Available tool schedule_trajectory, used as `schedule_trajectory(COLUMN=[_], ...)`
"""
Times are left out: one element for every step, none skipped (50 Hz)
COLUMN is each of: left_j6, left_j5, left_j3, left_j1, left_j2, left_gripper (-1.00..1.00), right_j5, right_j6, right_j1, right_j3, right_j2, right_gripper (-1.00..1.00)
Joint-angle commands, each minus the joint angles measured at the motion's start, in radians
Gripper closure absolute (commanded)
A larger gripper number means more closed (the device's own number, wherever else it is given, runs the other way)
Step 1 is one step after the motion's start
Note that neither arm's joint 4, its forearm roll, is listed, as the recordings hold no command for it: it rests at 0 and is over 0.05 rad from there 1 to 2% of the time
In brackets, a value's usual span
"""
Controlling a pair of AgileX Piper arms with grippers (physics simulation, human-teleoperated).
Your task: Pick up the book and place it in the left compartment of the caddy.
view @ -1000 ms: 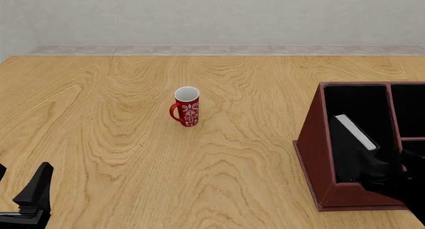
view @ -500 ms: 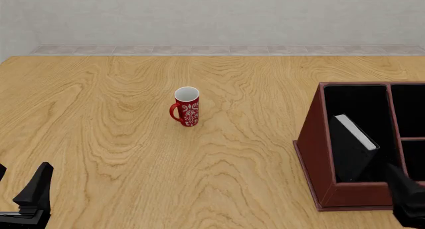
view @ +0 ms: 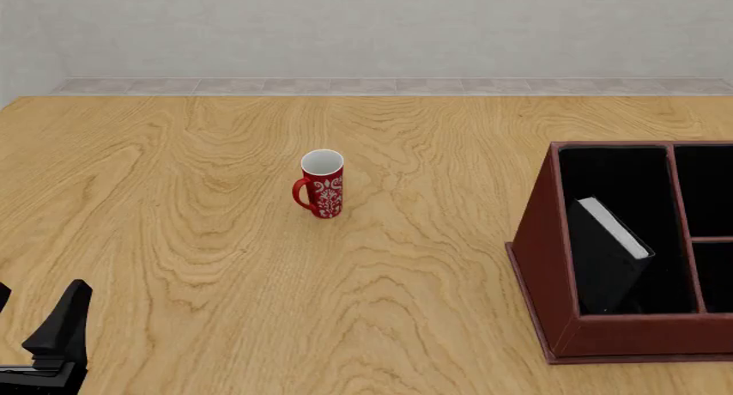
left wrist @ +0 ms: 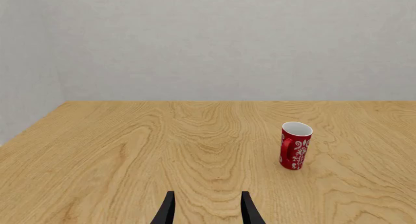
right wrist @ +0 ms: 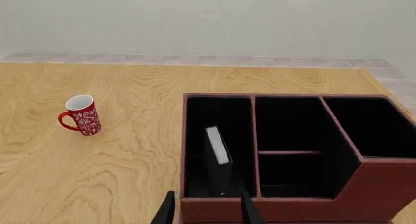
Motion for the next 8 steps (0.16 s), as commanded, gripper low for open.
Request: schedule_trajectory(left_j6=[0.001,0.001,0.001,0.001,0.001,0.001,0.001,0.001], left_j5=[-0.003,-0.004,-0.003,-0.004,-0.004,-0.004,-0.004,-0.004], left_j3=[0.0,0.0,0.0,0.0,0.0,0.0,0.0,0.0], left_j1=[-0.004,-0.003,-0.004,-0.004,-0.004,-0.004,-0.004,-0.004], left_j2=[0.001,0.001,0.001,0.001,0.001,0.001,0.001,0.001], left_gripper=[-1.0,-1.0,-1.0,-1.0,-1.0,-1.0,-1.0,-1.0], right_j5=[0.174,0.212,0.227,0.251,0.286,0.304,0.329,0.36], right_j6=[0.007,0.011,0.011,0.012,0.014,0.013,0.014,0.016], right_j1=[0.015,0.019,0.018,0.017,0.017,0.016,0.016,0.018], right_j3=[-0.2,-0.241,-0.259,-0.289,-0.33,-0.351,-0.382,-0.415], right_j2=[-0.011,-0.011,-0.011,-0.011,-0.011,-0.011,-0.011,-0.011], right_gripper=[-1.0,-1.0,-1.0,-1.0,-1.0,-1.0,-1.0,-1.0])
